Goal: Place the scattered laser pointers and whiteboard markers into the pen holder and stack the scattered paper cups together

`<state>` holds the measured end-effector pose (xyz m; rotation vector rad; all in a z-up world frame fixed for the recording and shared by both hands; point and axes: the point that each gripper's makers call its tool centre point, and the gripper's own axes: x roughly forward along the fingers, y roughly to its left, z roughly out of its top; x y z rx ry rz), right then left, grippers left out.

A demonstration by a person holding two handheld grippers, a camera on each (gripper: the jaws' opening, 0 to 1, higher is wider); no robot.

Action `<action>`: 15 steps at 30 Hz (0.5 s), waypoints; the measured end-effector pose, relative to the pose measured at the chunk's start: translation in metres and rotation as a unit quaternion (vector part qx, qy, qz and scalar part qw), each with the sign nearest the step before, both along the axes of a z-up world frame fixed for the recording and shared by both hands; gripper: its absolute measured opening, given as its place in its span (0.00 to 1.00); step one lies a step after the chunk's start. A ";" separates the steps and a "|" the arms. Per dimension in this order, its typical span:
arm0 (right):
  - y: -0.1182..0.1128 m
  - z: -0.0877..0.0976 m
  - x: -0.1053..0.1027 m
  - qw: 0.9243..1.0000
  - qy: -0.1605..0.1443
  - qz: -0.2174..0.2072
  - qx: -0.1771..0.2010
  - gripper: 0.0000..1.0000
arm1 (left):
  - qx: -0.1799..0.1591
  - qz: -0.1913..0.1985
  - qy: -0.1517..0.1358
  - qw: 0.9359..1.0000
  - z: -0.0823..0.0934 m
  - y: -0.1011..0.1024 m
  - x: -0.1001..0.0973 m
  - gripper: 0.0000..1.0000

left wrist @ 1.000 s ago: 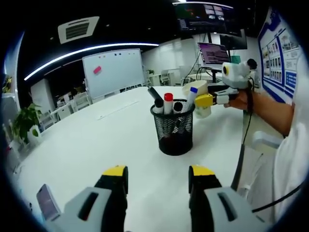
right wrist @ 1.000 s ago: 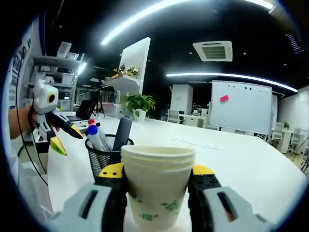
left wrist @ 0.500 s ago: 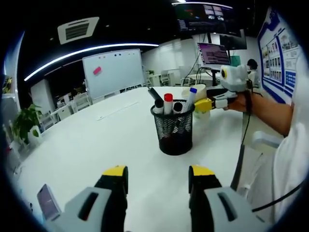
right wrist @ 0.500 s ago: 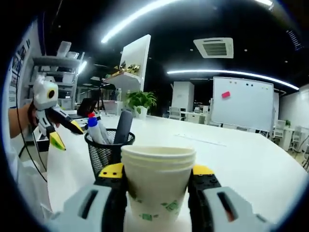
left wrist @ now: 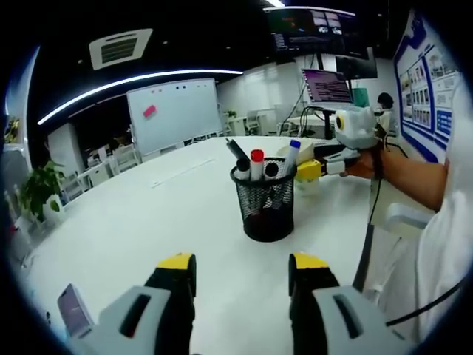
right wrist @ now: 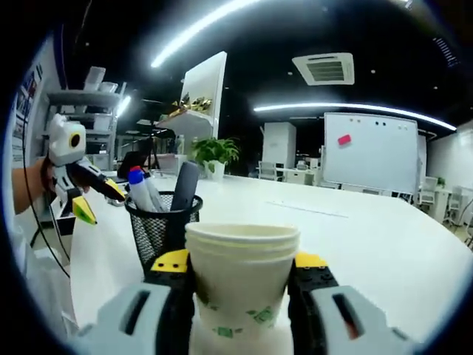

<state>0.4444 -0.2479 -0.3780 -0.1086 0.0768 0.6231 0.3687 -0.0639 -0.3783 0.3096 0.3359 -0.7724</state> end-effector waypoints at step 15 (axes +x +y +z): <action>-0.008 -0.010 -0.006 1.000 0.006 -0.003 -0.012 0.50 | 0.004 -0.002 0.002 1.000 -0.003 0.000 0.001 0.51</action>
